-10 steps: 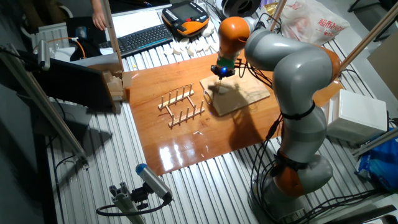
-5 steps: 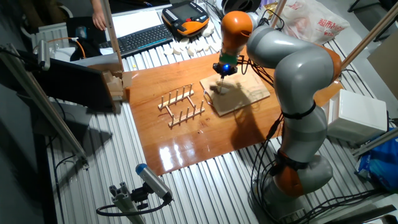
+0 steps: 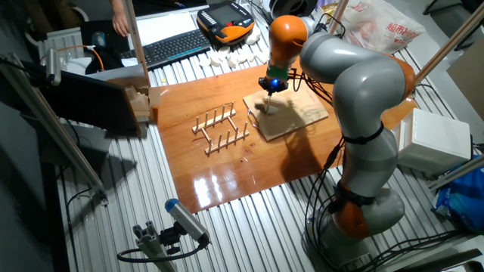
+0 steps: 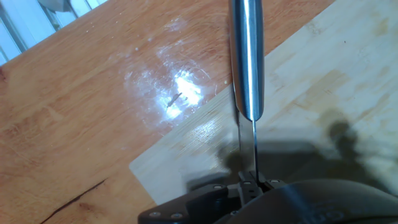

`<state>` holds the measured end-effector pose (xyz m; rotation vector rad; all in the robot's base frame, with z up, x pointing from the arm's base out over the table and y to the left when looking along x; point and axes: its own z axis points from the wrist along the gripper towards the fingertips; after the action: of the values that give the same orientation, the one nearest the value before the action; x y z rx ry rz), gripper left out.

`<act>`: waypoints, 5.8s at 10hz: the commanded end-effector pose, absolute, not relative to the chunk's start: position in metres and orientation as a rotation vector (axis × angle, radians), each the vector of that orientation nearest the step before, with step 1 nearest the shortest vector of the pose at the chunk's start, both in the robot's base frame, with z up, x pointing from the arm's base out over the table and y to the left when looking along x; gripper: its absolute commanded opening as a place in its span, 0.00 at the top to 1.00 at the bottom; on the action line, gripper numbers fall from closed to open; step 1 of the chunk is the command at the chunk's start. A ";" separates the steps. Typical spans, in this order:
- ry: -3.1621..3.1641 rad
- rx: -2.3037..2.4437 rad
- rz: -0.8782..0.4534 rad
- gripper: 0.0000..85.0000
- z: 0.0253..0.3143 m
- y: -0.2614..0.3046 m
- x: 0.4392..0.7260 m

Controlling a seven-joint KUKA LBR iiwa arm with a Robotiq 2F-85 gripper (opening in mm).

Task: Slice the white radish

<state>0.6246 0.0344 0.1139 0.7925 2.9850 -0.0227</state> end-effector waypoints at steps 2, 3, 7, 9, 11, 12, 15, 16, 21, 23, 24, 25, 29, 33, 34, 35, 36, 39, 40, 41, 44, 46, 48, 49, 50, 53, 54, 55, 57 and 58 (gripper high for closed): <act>2.979 0.791 -0.019 1.00 0.110 0.034 0.625; 2.974 0.787 -0.015 1.00 0.107 0.034 0.626; 2.958 0.789 -0.011 1.00 0.099 0.037 0.624; 2.946 0.788 -0.013 1.00 0.095 0.038 0.623; 2.936 0.785 -0.009 1.00 0.094 0.038 0.624; 2.930 0.786 -0.006 1.00 0.092 0.038 0.624; 2.910 0.792 0.004 1.00 0.087 0.040 0.623; 2.911 0.789 -0.005 1.00 0.090 0.040 0.624; 2.995 0.778 0.007 1.00 0.133 0.029 0.621; 2.968 0.788 0.017 1.00 0.122 0.031 0.622; 2.954 0.781 0.009 1.00 0.117 0.030 0.622; 2.950 0.778 0.013 1.00 0.114 0.029 0.622; 2.933 0.787 0.010 1.00 0.104 0.033 0.619; 2.933 0.783 0.022 1.00 0.097 0.034 0.619; 2.926 0.786 0.025 1.00 0.093 0.036 0.619; 2.920 0.786 0.020 1.00 0.090 0.037 0.619; 2.919 0.786 0.023 1.00 0.088 0.037 0.619; 2.921 0.784 0.012 1.00 0.092 0.037 0.620; 2.949 0.793 0.027 1.00 0.104 0.036 0.620; 2.970 0.787 0.024 1.00 0.117 0.033 0.619; 2.962 0.781 0.008 1.00 0.121 0.030 0.615; 2.942 0.783 0.011 1.00 0.111 0.031 0.615; 2.931 0.780 0.025 1.00 0.100 0.031 0.613; 2.927 0.777 0.027 1.00 0.096 0.031 0.613; 2.926 0.774 0.035 1.00 0.093 0.031 0.613; 2.908 0.779 0.037 1.00 0.083 0.034 0.613; 2.915 0.778 0.034 1.00 0.086 0.034 0.614; 2.931 0.773 0.028 1.00 0.095 0.032 0.615; 2.963 0.782 0.012 1.00 0.118 0.030 0.615; 2.961 0.783 0.006 1.00 0.121 0.030 0.613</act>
<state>0.6135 0.0303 0.1207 0.7841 2.9587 0.0040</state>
